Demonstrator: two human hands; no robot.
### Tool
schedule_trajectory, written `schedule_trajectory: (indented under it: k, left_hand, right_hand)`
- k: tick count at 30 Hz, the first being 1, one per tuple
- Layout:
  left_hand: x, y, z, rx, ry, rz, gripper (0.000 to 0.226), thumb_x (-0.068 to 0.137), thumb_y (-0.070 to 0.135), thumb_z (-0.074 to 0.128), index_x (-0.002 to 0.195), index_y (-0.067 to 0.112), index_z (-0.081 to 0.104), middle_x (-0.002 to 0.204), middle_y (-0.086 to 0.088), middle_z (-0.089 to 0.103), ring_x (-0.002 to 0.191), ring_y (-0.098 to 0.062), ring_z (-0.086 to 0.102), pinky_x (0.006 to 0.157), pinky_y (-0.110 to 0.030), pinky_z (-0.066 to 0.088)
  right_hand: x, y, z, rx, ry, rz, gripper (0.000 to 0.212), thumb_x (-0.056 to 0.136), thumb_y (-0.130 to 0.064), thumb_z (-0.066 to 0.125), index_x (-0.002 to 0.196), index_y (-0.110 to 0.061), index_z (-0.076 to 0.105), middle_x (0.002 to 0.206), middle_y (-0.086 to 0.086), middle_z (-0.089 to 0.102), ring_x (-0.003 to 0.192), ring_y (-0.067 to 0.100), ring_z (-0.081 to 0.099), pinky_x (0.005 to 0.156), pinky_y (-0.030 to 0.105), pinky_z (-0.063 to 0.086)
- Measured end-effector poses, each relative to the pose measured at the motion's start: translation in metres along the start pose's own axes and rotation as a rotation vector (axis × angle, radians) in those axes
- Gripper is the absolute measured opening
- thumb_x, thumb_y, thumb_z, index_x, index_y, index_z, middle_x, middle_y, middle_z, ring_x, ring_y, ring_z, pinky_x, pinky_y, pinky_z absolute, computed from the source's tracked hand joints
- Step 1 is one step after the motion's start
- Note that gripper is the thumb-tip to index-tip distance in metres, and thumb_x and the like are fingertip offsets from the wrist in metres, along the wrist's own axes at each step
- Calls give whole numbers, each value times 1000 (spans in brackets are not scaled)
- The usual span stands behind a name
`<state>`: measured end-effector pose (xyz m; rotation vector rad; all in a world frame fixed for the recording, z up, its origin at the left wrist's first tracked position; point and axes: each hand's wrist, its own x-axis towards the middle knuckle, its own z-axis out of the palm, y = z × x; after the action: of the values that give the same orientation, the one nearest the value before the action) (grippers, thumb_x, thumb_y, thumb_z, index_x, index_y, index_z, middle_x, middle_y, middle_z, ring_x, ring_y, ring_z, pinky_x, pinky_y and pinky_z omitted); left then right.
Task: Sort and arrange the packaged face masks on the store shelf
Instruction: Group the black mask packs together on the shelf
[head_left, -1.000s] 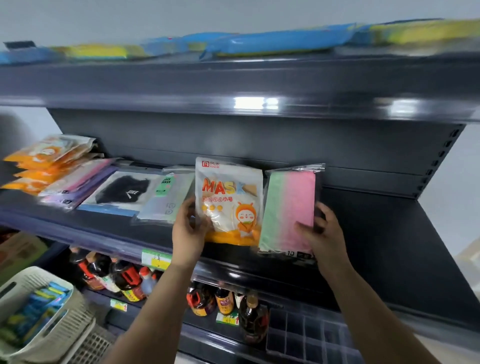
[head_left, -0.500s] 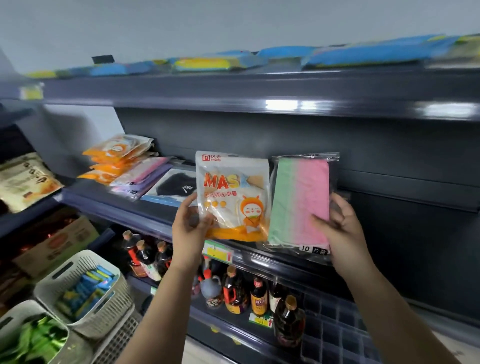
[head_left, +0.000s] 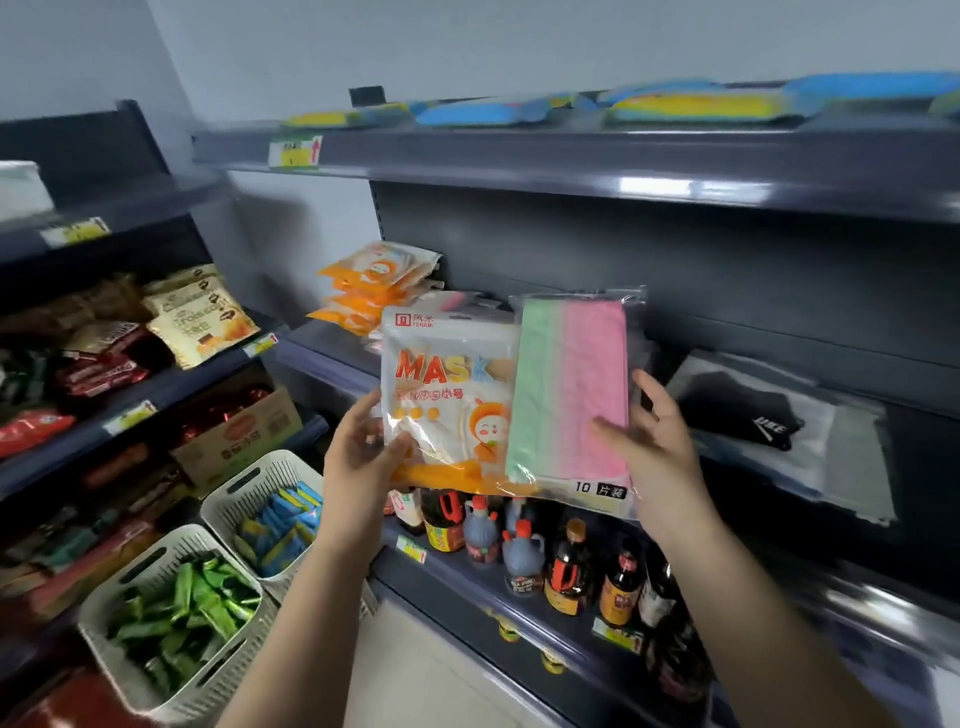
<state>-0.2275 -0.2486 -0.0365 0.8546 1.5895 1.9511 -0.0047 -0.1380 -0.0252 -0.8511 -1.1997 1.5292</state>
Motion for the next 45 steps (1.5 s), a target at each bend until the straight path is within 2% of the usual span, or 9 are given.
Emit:
schedule_trajectory:
  k: [6, 12, 15, 20, 24, 29, 32, 37, 45]
  left_hand:
    - [14, 5, -59, 18, 1, 28, 43, 88, -6, 57, 110, 31, 60, 79, 9, 68, 72, -15, 66, 61, -31, 56]
    - [33, 4, -105, 7, 80, 2, 41, 87, -6, 58, 120, 19, 59, 76, 7, 66, 67, -14, 66, 56, -23, 55]
    - [44, 2, -121, -12, 111, -20, 43, 87, -6, 57, 125, 16, 57, 85, -3, 64, 67, -15, 66, 56, -23, 55]
    - [70, -2, -134, -24, 144, -38, 44, 87, -6, 57, 126, 15, 57, 88, -8, 60, 71, -18, 66, 56, -23, 56]
    - [97, -8, -139, -24, 155, -23, 42, 87, -8, 56, 118, 20, 61, 87, -4, 62, 71, -15, 66, 56, -23, 54]
    - [144, -19, -138, -1, 148, -12, 42, 86, -7, 58, 114, 25, 63, 83, 6, 70, 82, -24, 65, 73, -37, 53]
    - [172, -20, -132, -24, 140, -21, 43, 86, -7, 58, 106, 32, 63, 84, 2, 69, 77, -18, 68, 68, -31, 57]
    - [218, -25, -121, -44, 120, -10, 43, 85, -4, 60, 109, 31, 61, 100, -12, 64, 84, -27, 66, 71, -37, 57]
    - [266, -38, -112, -59, 76, -46, 40, 86, -1, 60, 112, 29, 61, 112, -13, 63, 101, -36, 64, 85, -52, 53]
  right_hand:
    - [-1, 18, 63, 6, -26, -8, 75, 78, 10, 64, 141, -18, 35, 103, -15, 65, 103, 12, 61, 101, 46, 43]
    - [3, 32, 112, -36, -74, 1, 75, 79, 10, 64, 142, -17, 34, 109, -6, 65, 98, 8, 61, 91, 37, 49]
    - [13, 35, 133, -40, -104, 1, 74, 79, 12, 62, 141, -16, 34, 101, -11, 65, 93, 6, 61, 82, 29, 50]
    - [40, 49, 158, -44, -126, 14, 77, 79, 8, 64, 143, -21, 33, 103, -12, 67, 98, 9, 62, 89, 36, 49]
    - [65, 61, 174, -45, -135, 17, 78, 78, 6, 66, 142, -24, 33, 108, -10, 65, 99, 8, 61, 83, 30, 50]
    - [105, 71, 194, -38, -126, -1, 79, 77, 9, 66, 142, -22, 33, 110, -5, 65, 97, 8, 61, 73, 25, 48]
    - [131, 71, 199, -16, -111, 1, 79, 76, 12, 64, 141, -21, 35, 107, -3, 65, 90, 6, 63, 68, 19, 52]
    - [172, 68, 204, 10, -76, -14, 79, 76, 12, 64, 142, -20, 34, 106, -8, 64, 97, 8, 62, 83, 29, 51]
    - [209, 74, 206, -24, -29, -31, 74, 79, 12, 62, 140, -21, 35, 106, -9, 64, 98, 6, 61, 84, 27, 51]
